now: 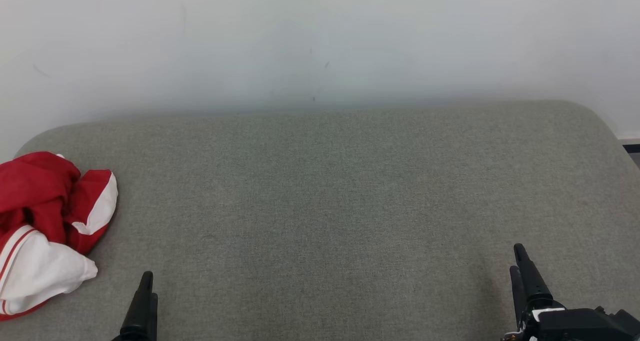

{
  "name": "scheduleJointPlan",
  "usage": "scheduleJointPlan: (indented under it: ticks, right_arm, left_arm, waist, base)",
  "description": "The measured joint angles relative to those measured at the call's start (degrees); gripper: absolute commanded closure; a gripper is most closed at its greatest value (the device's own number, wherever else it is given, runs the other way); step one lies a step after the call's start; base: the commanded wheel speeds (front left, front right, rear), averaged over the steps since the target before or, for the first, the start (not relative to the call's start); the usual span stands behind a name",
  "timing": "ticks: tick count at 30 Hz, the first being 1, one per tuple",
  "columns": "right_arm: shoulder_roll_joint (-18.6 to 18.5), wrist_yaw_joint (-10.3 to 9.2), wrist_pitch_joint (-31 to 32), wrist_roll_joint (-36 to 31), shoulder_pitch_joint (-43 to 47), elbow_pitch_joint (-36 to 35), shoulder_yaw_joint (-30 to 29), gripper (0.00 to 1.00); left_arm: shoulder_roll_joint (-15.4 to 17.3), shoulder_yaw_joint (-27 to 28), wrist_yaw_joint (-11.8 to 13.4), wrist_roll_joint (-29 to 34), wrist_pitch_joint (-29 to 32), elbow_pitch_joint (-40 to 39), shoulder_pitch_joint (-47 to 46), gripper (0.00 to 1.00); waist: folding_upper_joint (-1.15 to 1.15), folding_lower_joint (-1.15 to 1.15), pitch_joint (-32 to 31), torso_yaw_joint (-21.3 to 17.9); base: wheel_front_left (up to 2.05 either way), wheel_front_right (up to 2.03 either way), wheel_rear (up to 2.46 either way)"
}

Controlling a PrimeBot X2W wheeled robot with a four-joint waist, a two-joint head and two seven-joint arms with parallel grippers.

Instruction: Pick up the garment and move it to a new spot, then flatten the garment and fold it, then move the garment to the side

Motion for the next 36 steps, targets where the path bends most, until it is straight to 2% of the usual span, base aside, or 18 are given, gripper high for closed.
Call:
scheduleJointPlan:
  ticks: [22, 29, 36]
  right_arm:
    - [-0.02, 0.00, -4.85, -24.52, 0.08, 0.60, 3.05, 0.00]
    - [-0.10, 0.00, -6.38, -35.21, 0.08, 1.55, 4.04, 0.00]
    - [-0.10, 0.00, -7.77, -42.06, 0.05, 1.82, 4.76, 0.00]
  left_arm:
    - [0.10, -2.36, 3.56, 22.91, -5.00, -3.65, 1.92, 0.00]
    - [0.19, -3.21, 3.82, 32.34, -6.61, -3.88, 2.64, 0.00]
    - [0.24, -3.92, 4.23, 40.38, -7.83, -4.16, 2.94, 0.00]
  waist:
    - [0.00, 0.00, -1.03, 0.03]
    - [0.00, 0.00, -1.46, -0.02]
    - [0.00, 0.00, -1.83, -0.03]
  base:
    - [0.00, 0.00, 0.00]
    - [0.00, 0.00, 0.00]
    - [0.00, 0.00, 0.00]
